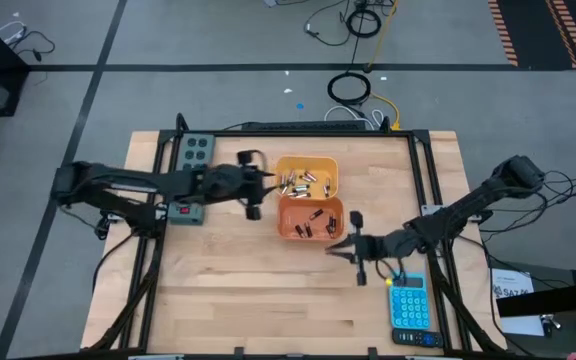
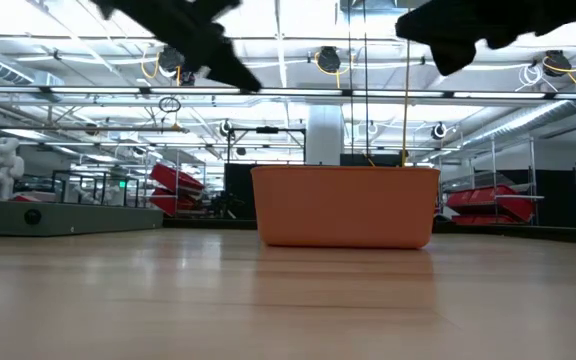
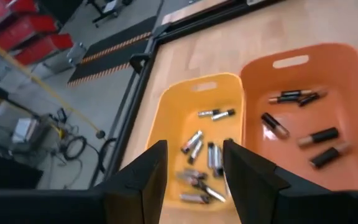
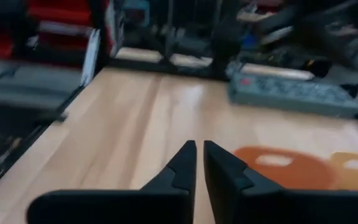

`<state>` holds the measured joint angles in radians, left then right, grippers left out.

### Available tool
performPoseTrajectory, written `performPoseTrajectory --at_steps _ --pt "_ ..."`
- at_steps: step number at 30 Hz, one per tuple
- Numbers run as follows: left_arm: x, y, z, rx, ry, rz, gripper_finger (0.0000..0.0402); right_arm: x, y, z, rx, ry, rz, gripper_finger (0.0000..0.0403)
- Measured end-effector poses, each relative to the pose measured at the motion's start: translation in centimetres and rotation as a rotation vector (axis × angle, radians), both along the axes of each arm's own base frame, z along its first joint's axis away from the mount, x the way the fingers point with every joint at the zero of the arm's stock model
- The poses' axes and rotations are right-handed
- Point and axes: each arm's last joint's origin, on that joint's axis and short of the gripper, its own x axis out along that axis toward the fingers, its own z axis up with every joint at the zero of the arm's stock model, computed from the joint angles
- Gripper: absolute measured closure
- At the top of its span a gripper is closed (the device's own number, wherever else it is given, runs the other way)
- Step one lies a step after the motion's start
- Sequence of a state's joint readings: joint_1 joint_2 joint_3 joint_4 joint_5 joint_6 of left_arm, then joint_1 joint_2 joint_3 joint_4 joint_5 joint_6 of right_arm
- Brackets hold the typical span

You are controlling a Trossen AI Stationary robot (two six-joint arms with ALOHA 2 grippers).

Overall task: Sort batteries
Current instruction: Return to Home Position

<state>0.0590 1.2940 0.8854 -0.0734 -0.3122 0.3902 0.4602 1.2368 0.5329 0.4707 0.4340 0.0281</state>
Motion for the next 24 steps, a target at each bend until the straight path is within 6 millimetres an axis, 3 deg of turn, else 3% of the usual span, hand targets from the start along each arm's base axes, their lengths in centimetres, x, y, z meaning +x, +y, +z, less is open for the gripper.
performPoseTrajectory --at_steps 5,13,19,24 --pt "-3.4 -2.1 -1.0 -0.064 -0.069 0.042 0.0238 -2.0 -3.2 -0.5 0.056 -0.122 -0.024 0.04" --pt "-6.0 -6.1 -4.0 -0.088 -0.188 0.081 0.0238 -5.9 -7.7 -2.1 0.145 -0.357 -0.098 0.0402" --pt "-7.4 -7.8 -4.6 -0.121 -0.198 0.122 0.0238 -7.6 -9.1 -2.3 0.144 -0.416 -0.145 0.0403" --pt "-9.8 -8.3 -5.3 -0.157 -0.212 0.165 0.0238 -9.0 -9.8 -2.7 0.126 -0.459 -0.178 0.0403"
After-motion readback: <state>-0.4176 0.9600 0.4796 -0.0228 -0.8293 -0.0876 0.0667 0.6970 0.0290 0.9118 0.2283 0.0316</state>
